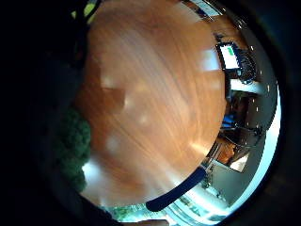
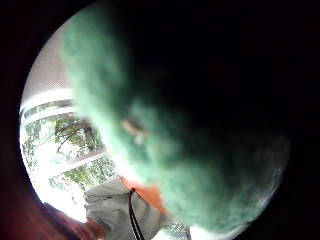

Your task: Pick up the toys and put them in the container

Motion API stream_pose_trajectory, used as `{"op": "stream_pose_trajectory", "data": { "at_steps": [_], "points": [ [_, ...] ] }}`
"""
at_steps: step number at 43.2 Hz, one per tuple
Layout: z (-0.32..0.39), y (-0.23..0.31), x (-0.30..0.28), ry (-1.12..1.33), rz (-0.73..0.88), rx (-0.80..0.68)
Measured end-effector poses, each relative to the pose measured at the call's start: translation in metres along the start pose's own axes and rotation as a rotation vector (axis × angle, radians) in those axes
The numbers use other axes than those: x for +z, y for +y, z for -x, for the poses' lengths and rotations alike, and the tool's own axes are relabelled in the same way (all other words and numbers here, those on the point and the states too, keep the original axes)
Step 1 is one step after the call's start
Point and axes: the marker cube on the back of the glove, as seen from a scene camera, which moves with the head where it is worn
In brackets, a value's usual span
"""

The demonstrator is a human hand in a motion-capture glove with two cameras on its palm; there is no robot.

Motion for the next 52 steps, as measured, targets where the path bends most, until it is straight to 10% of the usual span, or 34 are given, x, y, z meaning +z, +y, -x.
{"op": "stream_pose_trajectory", "data": {
  "at_steps": [23, 39, 47, 52],
  "points": [
    [0.022, -0.025, -0.109, 0.193, 0.045, -0.138],
    [0.057, -0.044, -0.312, 0.179, -0.271, -0.164],
    [0.119, -0.08, -0.357, 0.043, -0.361, -0.032],
    [0.15, -0.1, -0.354, 0.151, -0.382, -0.214]
  ]
}}
